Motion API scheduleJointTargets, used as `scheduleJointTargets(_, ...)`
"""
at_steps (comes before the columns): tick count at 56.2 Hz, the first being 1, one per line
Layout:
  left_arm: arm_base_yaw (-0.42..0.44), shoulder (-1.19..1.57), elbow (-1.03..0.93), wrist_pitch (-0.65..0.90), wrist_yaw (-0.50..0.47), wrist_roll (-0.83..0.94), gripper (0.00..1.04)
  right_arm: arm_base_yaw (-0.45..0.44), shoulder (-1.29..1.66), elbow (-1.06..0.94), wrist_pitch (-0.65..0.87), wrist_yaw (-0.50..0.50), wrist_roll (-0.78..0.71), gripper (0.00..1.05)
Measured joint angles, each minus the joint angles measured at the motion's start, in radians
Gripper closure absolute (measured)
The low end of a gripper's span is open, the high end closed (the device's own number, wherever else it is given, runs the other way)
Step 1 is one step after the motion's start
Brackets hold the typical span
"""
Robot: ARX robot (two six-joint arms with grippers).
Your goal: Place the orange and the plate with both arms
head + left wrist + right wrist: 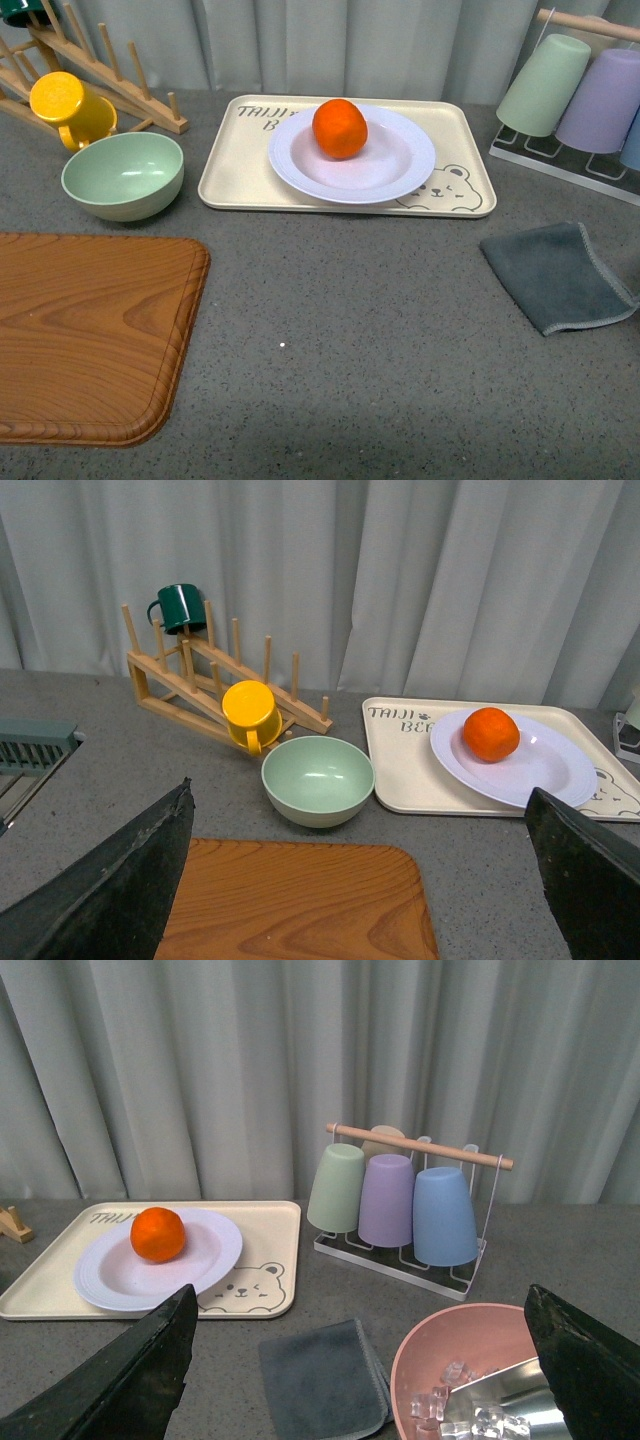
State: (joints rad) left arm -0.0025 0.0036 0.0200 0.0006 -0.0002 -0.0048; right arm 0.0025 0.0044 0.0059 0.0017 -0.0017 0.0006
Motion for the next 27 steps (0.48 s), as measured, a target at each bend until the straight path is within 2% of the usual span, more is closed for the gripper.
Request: scheduleJointTargets(27,0.000,0.000,0.000,0.000,0.000,0.000,0.06,0.000,0.000,0.000,0.000,0.000,0.000,0.09)
